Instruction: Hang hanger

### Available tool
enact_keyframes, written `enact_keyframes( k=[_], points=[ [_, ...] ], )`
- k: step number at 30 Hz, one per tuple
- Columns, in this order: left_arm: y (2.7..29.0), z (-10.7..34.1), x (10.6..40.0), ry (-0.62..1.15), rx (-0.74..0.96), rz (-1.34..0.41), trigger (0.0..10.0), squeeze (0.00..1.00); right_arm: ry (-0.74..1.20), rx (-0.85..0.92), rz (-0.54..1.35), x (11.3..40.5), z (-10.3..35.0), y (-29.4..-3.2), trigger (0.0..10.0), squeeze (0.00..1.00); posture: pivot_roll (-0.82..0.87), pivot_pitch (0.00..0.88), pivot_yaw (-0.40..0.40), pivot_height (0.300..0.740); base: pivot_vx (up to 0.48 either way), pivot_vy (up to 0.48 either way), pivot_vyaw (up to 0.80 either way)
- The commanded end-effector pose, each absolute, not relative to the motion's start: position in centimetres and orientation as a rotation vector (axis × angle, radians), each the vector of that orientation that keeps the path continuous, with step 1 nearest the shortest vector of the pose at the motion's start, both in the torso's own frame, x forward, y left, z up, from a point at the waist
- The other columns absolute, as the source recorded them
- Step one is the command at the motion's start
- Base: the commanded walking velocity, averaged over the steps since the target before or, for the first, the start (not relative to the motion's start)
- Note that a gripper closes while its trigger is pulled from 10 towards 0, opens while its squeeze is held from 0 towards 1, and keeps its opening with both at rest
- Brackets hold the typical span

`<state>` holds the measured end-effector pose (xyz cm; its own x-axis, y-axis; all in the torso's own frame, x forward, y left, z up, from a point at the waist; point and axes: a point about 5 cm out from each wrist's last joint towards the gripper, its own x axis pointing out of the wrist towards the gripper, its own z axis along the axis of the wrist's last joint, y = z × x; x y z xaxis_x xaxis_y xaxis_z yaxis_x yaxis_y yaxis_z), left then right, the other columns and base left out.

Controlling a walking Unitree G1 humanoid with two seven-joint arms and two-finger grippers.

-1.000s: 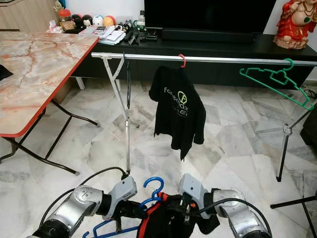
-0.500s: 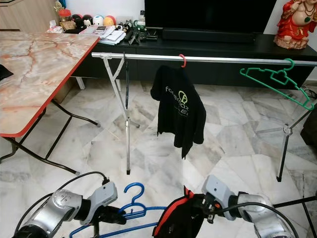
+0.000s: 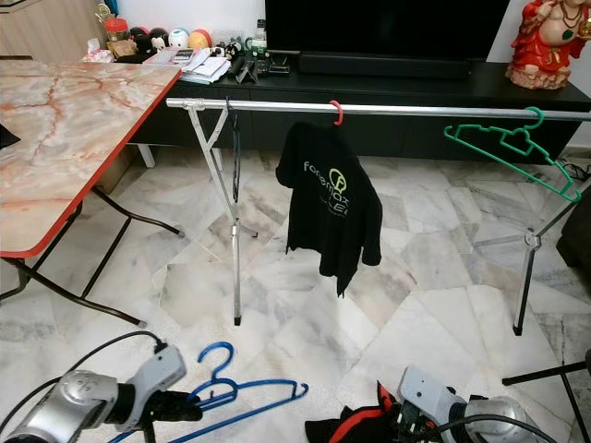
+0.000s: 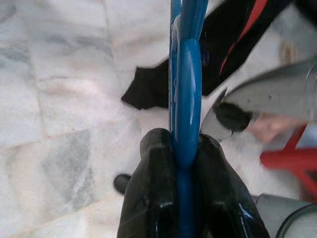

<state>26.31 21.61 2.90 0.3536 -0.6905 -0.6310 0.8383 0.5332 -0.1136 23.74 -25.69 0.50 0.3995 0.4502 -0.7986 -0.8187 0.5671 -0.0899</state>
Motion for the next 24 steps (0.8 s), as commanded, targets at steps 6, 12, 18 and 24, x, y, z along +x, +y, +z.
enact_keyframes(
  k=[6,12,18,24],
  points=[
    [22.4,1.6,25.8,0.73,0.283,-0.897,0.0,0.0,0.748,-0.443,0.698,24.7,-0.3,-24.6,0.0,0.0,0.08,0.118,-0.024,0.74,0.0,0.0,0.0],
    [21.6,-2.9,24.7,0.812,0.336,-0.467,10.0,0.0,0.458,-0.071,0.166,28.1,1.6,-24.5,0.0,0.0,0.08,0.088,-0.017,0.74,0.0,0.0,0.0],
    [21.5,-6.0,21.3,0.906,0.27,-0.247,10.0,0.0,0.323,0.092,-0.135,27.7,1.8,-24.7,0.0,0.0,0.06,0.054,0.002,0.74,0.0,0.0,0.0],
    [23.8,-8.3,16.3,1.037,0.105,0.106,10.0,0.0,0.208,0.084,-0.162,26.0,2.2,-22.0,10.0,0.0,0.05,0.007,0.026,0.74,0.0,0.0,0.0]
  ],
)
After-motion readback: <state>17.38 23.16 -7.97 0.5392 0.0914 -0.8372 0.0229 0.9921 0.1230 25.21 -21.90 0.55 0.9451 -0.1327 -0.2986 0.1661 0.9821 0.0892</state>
